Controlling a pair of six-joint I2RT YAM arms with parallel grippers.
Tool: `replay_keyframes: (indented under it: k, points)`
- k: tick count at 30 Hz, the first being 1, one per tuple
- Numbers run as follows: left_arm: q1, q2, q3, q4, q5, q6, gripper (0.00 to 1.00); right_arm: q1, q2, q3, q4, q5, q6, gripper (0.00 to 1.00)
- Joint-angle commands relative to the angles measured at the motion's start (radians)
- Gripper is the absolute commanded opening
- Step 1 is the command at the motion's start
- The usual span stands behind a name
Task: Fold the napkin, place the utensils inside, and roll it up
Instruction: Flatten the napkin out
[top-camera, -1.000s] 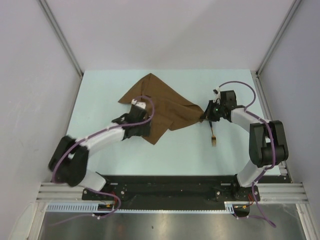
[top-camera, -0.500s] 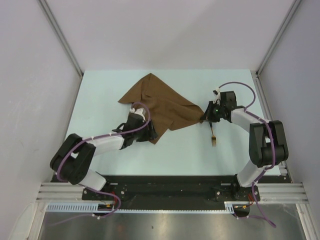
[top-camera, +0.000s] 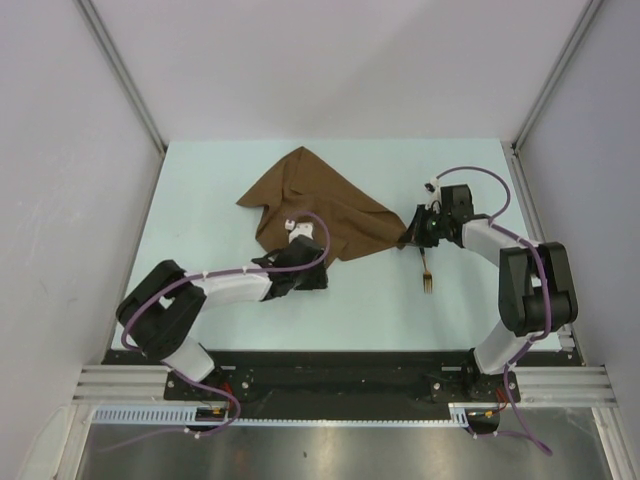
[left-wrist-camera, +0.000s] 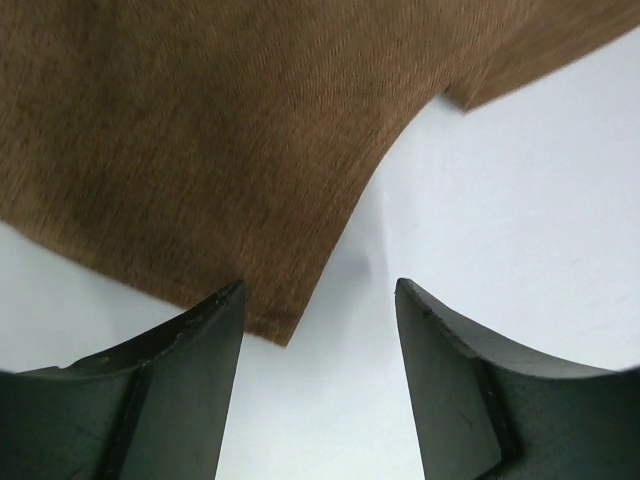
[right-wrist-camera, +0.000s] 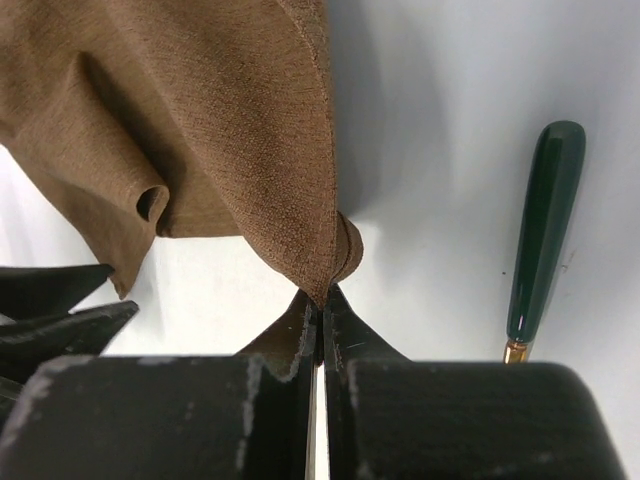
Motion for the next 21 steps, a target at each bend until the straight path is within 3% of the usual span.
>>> replay_keyframes:
  k: [1, 11, 21]
  points:
    - [-0.078, 0.029, 0.056, -0.182, -0.208, 0.082, 0.67, -0.002, -0.053, -0.008, 0.037, -0.039, 0.013, 0.0]
    - [-0.115, 0.074, 0.091, -0.259, -0.366, 0.12, 0.56, -0.002, -0.086, -0.022, 0.041, -0.044, 0.013, 0.0]
    - [-0.141, 0.076, 0.061, -0.242, -0.339, 0.13, 0.55, -0.004, -0.084, -0.02, 0.035, -0.036, 0.01, 0.0]
